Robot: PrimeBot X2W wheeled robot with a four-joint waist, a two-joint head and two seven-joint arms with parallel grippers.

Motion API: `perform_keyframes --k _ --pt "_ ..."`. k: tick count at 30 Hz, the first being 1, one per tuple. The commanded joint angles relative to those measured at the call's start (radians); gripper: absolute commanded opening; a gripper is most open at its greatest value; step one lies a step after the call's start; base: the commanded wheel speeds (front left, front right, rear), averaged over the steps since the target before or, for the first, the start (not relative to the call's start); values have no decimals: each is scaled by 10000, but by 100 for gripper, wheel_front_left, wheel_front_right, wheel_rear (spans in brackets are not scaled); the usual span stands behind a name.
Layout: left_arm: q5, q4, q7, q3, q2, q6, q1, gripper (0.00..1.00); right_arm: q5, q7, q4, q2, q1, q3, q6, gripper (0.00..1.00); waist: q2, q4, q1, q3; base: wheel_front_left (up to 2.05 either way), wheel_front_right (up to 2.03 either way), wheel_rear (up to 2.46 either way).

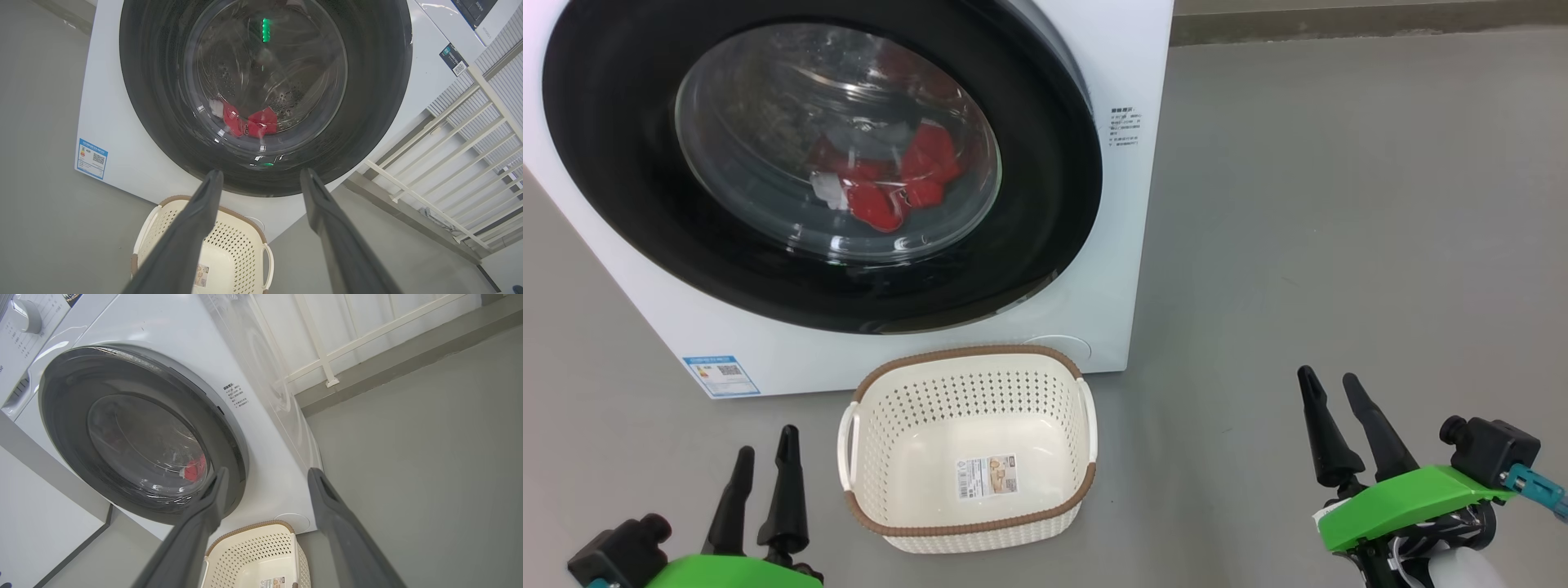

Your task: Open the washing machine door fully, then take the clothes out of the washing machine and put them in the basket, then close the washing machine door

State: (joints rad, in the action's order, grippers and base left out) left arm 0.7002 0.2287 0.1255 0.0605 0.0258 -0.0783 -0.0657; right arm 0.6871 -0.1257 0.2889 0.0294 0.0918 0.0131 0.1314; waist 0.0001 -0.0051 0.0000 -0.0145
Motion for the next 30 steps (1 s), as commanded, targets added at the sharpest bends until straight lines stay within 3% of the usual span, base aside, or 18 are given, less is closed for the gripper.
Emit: perform_keyframes --k 1,30 --pt "-366 -347 145 202 191 70 -437 100 -369 -155 -313 130 498 203 -5 100 -1 1 0 -2 0 0 0" --pt "-3454 -545 975 300 227 361 -676 100 -3533 -976 -520 193 846 681 -7 100 -1 -29 0 43 0 0 0"
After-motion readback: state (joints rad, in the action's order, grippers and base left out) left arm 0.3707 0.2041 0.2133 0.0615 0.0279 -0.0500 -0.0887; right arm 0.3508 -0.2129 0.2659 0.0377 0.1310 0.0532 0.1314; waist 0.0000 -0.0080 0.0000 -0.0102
